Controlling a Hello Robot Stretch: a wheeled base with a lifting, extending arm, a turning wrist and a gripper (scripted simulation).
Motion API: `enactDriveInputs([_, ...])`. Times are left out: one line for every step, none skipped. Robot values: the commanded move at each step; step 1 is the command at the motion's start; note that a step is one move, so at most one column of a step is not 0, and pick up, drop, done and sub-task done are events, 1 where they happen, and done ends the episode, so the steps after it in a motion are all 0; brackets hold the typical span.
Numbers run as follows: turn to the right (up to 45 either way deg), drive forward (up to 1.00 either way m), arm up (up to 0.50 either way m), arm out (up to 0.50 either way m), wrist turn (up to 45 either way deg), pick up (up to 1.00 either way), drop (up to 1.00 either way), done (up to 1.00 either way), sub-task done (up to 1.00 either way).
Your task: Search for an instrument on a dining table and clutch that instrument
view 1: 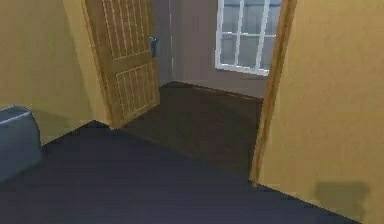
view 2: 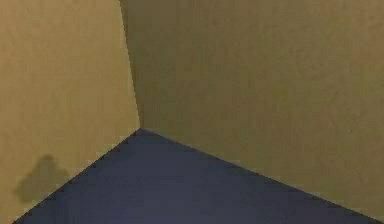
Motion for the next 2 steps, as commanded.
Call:
enactDriveInputs([6.0, 0.00, 0.00, 0.00, 0.0, 0.00, 0.00, 0.00, 0.00])
enactDriveInputs([0.0, 1.00, 0.00, 0.00, 0.0, 0.00, 0.00, 0.00, 0.00])
